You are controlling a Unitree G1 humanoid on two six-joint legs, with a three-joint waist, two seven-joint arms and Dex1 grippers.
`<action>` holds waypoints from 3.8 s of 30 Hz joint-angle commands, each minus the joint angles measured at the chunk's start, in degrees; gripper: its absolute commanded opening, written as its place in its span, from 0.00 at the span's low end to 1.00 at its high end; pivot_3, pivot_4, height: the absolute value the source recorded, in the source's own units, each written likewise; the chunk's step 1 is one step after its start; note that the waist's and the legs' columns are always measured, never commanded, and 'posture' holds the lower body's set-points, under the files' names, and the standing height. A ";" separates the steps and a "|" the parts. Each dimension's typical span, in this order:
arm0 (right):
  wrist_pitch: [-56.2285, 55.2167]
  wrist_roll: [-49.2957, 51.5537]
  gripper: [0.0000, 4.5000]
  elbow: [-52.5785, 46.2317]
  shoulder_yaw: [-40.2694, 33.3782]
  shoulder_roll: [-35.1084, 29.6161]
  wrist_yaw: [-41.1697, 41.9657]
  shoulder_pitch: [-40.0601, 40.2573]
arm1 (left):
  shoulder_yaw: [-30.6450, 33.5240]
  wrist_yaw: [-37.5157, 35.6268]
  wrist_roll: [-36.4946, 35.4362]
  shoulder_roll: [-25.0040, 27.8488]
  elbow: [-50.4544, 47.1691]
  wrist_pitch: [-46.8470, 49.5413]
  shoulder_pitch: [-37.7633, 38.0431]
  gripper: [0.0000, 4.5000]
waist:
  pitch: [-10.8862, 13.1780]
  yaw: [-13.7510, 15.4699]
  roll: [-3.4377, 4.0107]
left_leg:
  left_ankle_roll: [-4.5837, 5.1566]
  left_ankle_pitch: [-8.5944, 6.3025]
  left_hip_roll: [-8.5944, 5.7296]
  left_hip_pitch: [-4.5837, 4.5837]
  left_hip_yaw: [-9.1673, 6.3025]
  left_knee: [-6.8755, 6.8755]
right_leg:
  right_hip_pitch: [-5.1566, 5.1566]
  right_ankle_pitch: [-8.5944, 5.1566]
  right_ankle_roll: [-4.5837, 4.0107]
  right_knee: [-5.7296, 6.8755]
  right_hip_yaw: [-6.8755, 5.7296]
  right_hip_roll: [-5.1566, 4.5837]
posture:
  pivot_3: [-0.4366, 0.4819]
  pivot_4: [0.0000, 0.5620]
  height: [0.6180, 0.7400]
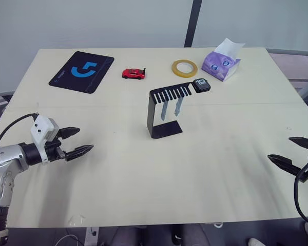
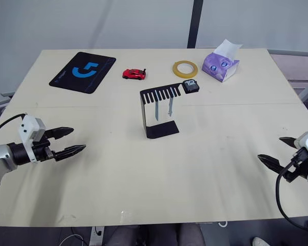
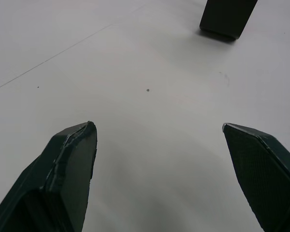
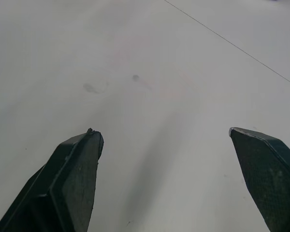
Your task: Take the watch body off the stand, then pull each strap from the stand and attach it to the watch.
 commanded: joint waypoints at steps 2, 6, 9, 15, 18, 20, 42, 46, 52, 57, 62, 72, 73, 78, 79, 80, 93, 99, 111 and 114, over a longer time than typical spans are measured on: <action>-1.37 -0.27 1.00 -0.48 -0.88 0.00 -0.44 -0.11 | 0.62 0.16 -0.27 0.08 -0.83 -0.43 -0.76 0.98 | 0.00 0.00 0.00 | 0.00 0.00 0.00 0.00 0.00 0.00 | 0.00 0.00 0.00 0.00 0.00 0.00 | 0.48 0.27 0.98; -2.05 -0.60 1.00 0.18 -0.38 0.24 -0.46 -0.41 | 0.73 0.47 -0.24 0.25 -1.23 -0.12 -0.52 0.98 | 0.00 -0.01 0.00 | 0.00 0.00 0.00 0.00 0.00 0.00 | 0.00 0.00 0.00 0.00 0.00 0.00 | 0.48 0.27 0.98; -2.20 -0.51 1.00 0.40 -0.13 0.29 -0.72 -0.75 | 0.84 0.53 -0.34 0.33 -1.89 0.16 -0.09 0.98 | 0.00 0.00 0.00 | 0.00 0.00 0.00 0.00 0.00 0.00 | 0.00 0.00 0.00 0.00 0.00 0.00 | 0.48 0.27 0.98; -1.80 -0.07 1.00 -0.70 0.27 1.20 -2.17 -1.08 | 0.81 0.70 -0.82 0.05 -3.33 1.03 0.37 0.98 | 0.00 -0.01 0.00 | 0.00 0.00 0.00 0.00 0.00 0.00 | 0.00 0.00 0.00 0.00 0.00 0.00 | 0.48 0.27 0.98; -1.59 0.10 1.00 -0.96 1.00 2.29 -3.89 -2.34 | 0.52 1.26 -1.85 -0.78 -4.37 2.26 -0.53 0.98 | 0.00 -0.01 0.00 | 0.00 0.00 0.00 0.00 0.00 0.00 | 0.00 0.00 0.00 0.00 0.00 0.00 | 0.48 0.27 0.98; -1.50 -0.59 1.00 -1.57 1.95 3.07 -5.64 -3.39 | -0.08 1.58 -3.17 -1.22 -6.14 4.04 -1.90 0.98 | 0.00 0.00 0.00 | 0.00 0.00 0.00 0.00 0.00 0.01 | 0.00 0.00 0.00 0.01 0.01 -0.01 | 0.48 0.27 0.98; 54.11 35.37 1.00 -35.50 19.09 29.49 -73.60 -52.39 | -14.37 1.64 -13.14 -14.41 -4.42 13.00 -39.62 0.98 | -0.03 -0.20 -0.04 | -0.07 0.01 0.00 -0.13 -0.13 0.12 | -0.10 0.00 -0.01 0.14 0.02 0.26 | 0.48 0.27 0.98; 57.50 33.23 1.00 -32.76 21.24 32.81 -77.78 -56.86 | -15.48 0.61 -11.71 -16.01 -3.36 10.77 -40.29 0.98 | -0.03 -0.21 -0.04 | -0.04 0.03 -0.02 -0.29 -0.14 0.17 | -0.24 0.01 -0.01 0.14 0.01 0.27 | 0.48 0.27 0.98; 61.03 29.33 1.00 -30.66 21.14 36.70 -80.96 -59.75 | -16.10 -0.34 -11.15 -16.88 -4.31 9.76 -40.37 0.98 | -0.03 -0.33 -0.04 | -0.04 0.03 0.00 -0.34 -0.19 0.17 | -0.27 0.01 0.00 0.14 -0.02 0.27 | 0.48 0.27 0.98; 63.47 25.69 1.00 -29.88 20.43 40.34 -81.98 -60.97 | -15.94 -0.28 -11.15 -16.85 -4.87 9.42 -40.13 0.98 | -0.03 -0.62 -0.04 | -0.03 0.04 0.01 -0.34 -0.19 0.16 | -0.28 0.01 0.00 0.15 -0.01 0.28 | 0.48 0.27 0.98; 64.72 22.24 1.00 -29.43 20.40 42.00 -80.25 -62.04 | -15.60 0.03 -11.28 -16.66 -5.58 9.58 -39.82 0.98 | -0.03 -1.16 -0.04 | -0.03 0.03 0.01 -0.36 -0.23 0.14 | -0.28 0.01 0.00 0.14 -0.04 0.28 | 0.48 0.27 0.98; 65.79 17.23 1.00 -28.69 20.36 43.65 -75.64 -62.53 | -14.88 1.24 -11.48 -16.30 -6.30 10.23 -39.92 0.98 | -0.02 -1.67 -0.04 | -0.03 0.03 0.02 -0.37 -0.23 0.08 | -0.33 0.01 0.00 0.14 -0.03 0.29 | 0.48 0.27 0.98; 65.81 16.75 1.00 -28.62 20.42 43.81 -75.07 -62.49 | -14.84 1.34 -11.54 -16.26 -6.40 10.28 -39.90 0.98 | -0.02 -1.67 -0.03 | -0.03 0.03 0.02 -0.37 -0.23 0.08 | -0.33 0.01 0.00 0.14 -0.02 0.28 | 0.48 0.27 0.98; 65.69 14.47 1.00 -28.44 20.90 44.47 -72.60 -62.13 | -14.75 1.82 -11.77 -16.03 -6.71 10.54 -39.88 0.98 | -0.02 -1.67 -0.03 | -0.04 0.03 0.01 -0.38 -0.23 0.07 | -0.33 0.01 0.00 0.12 -0.02 0.28 | 0.48 0.27 0.98; 65.61 14.04 1.00 -28.43 21.01 44.59 -72.25 -62.01 | -14.76 1.87 -11.80 -15.99 -6.71 10.55 -39.88 0.98 | -0.02 -1.67 -0.03 | -0.03 0.03 0.01 -0.38 -0.23 0.07 | -0.33 0.01 0.00 0.12 -0.02 0.28 | 0.48 0.27 0.98; 65.56 13.70 1.00 -28.42 21.11 44.71 -71.94 -61.93 | -14.77 1.89 -11.80 -15.95 -6.69 10.54 -39.89 0.98 | -0.02 -1.68 -0.03 | -0.04 0.03 0.01 -0.38 -0.23 0.07 | -0.33 0.01 0.00 0.12 -0.02 0.28 | 0.48 0.27 0.98; 65.10 11.51 0.35 -28.26 22.08 45.67 -68.45 -60.88 | -14.60 2.35 -11.59 -15.96 -5.79 10.10 -40.40 1.00 | -0.02 -1.68 -0.03 | -0.04 0.03 0.01 -0.38 -0.23 0.07 | -0.33 0.01 0.00 0.11 -0.03 0.28 | 0.48 0.27 0.98; 65.20 10.16 0.35 -29.37 22.78 44.98 -66.64 -61.35 | -14.61 2.20 -11.45 -16.20 -5.38 9.80 -40.32 1.00 | -0.02 -1.68 -0.03 | -0.04 0.03 0.01 -0.38 -0.23 0.06 | -0.33 0.01 0.00 0.10 -0.03 0.28 | 0.48 0.27 0.98; 70.06 10.66 0.35 -36.86 17.69 40.73 -59.28 -65.86 | -15.54 0.18 -12.26 -18.33 -6.59 9.63 -39.93 1.00 | -0.02 -1.63 -0.03 | -0.04 0.03 0.01 -0.56 -0.24 0.06 | -0.53 0.01 0.00 0.10 -0.04 0.29 | 0.48 0.27 0.98; 70.06 11.77 0.35 -38.78 13.63 38.97 -57.26 -63.88 | -15.68 -0.78 -12.25 -18.26 -6.55 9.68 -39.87 1.00 | -0.02 -1.61 -0.03 | -0.03 0.04 0.00 -0.70 -0.22 0.10 | -0.64 0.01 0.00 0.10 -0.04 0.28 | 0.48 0.27 0.98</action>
